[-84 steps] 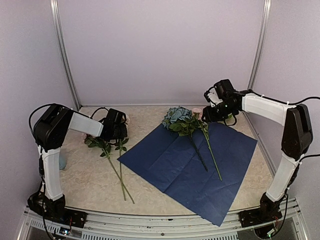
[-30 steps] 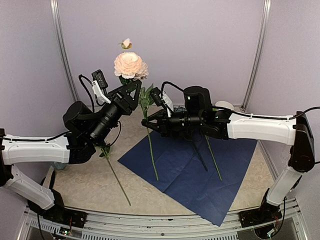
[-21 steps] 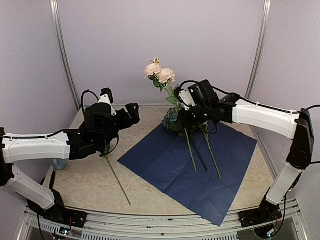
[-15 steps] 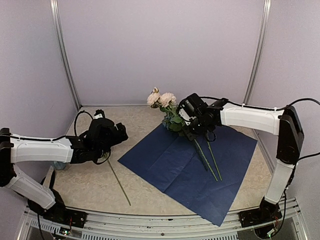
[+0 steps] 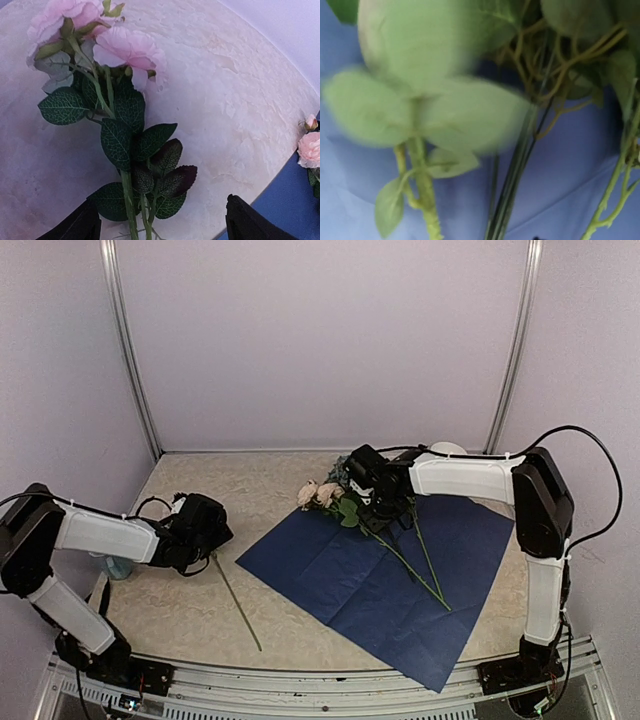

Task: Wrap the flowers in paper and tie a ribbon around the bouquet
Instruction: Place the fake flower on the flattened wrapping paper, then pick up the fake flower from the center of the board, then pass from the left arm to the right

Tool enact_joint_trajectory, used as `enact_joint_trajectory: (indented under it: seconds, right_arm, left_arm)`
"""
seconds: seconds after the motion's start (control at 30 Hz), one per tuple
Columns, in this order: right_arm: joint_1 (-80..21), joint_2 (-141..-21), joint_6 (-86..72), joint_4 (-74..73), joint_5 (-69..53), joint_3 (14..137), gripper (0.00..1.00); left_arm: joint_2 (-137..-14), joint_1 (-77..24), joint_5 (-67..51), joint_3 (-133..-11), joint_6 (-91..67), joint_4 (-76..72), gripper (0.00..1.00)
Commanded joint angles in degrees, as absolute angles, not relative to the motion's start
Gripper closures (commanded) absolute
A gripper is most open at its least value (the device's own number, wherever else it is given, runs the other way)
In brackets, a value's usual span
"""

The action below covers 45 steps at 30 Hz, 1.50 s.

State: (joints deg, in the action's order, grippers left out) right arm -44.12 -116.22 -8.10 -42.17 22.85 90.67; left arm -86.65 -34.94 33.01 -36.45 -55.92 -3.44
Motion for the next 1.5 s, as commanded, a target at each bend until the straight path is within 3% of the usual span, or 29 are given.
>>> enact_joint_trajectory:
  seconds: [0.0, 0.1, 0.23, 0.3, 0.4, 0.43, 0.67, 0.8, 0.9, 0.93, 0.97, 1.07, 1.23, 1.47]
  right_arm:
    - [-44.81, -113.63, -9.0, -42.88, 23.34, 91.52, 0.56]
    - [-45.35, -111.84, -8.99, -42.76, 22.85, 90.6, 0.56]
    - [-46.18, -109.57, -8.72, -42.39, 22.77, 88.97, 0.56]
    - [-46.56, -108.69, -8.62, -42.51, 23.2, 88.67, 0.56]
    - [-47.12, -107.55, -8.9, -42.98, 23.58, 88.68, 0.56]
    - [-47.18, -107.0, -8.98, -42.95, 23.0, 88.57, 0.56]
    - [-47.69, -99.44, -7.93, -37.32, 15.78, 85.57, 0.53]
    - [-49.45, -94.0, -3.54, -29.34, 5.94, 81.77, 0.45]
    - [-51.77, -90.07, -0.72, -20.88, -6.38, 78.0, 0.28]
    - [-52.34, -88.86, -0.41, -17.5, -11.58, 76.51, 0.06]
    - [-52.58, -87.74, -0.62, -14.32, -14.81, 75.23, 0.01]
    - [-52.66, -85.12, -2.55, -4.79, -24.84, 71.59, 0.0]
    - [-52.68, -85.46, -10.11, 10.52, -34.79, 66.76, 0.0]
    - [-52.67, -91.34, -13.18, 13.2, -41.99, 70.04, 0.16]
  left_arm:
    - [-92.67, -32.56, 26.84, -37.24, -55.99, -7.44, 0.14]
    - [-96.14, -30.3, 23.87, -37.17, -56.77, -9.51, 0.18]
    - [-98.15, -29.55, 23.07, -36.96, -56.36, -11.67, 0.4]
    - [-98.31, -29.37, 21.61, -36.74, -55.98, -12.53, 0.56]
    - [-96.26, -29.44, 22.4, -35.83, -56.53, -13.08, 0.95]
    - [-94.98, -29.49, 23.3, -35.68, -56.59, -12.63, 1.0]
    - [-81.42, -36.86, 42.86, -40.92, -46.17, -5.62, 1.0]
    - [-75.05, -46.46, 54.13, -44.44, -31.52, -13.33, 1.0]
    - [-71.3, -53.7, 51.36, -43.86, -17.68, -29.33, 1.0]
    - [-70.36, -55.36, 47.98, -43.45, -16.09, -33.5, 1.0]
    - [-69.59, -56.47, 44.18, -42.89, -15.56, -36.88, 1.0]
    - [-68.74, -59.04, 32.98, -41.74, -15.88, -45.0, 1.0]
    - [-71.09, -63.07, 25.62, -40.19, -16.14, -57.84, 1.0]
    - [-77.86, -63.72, 16.61, -41.88, -17.76, -67.22, 1.0]
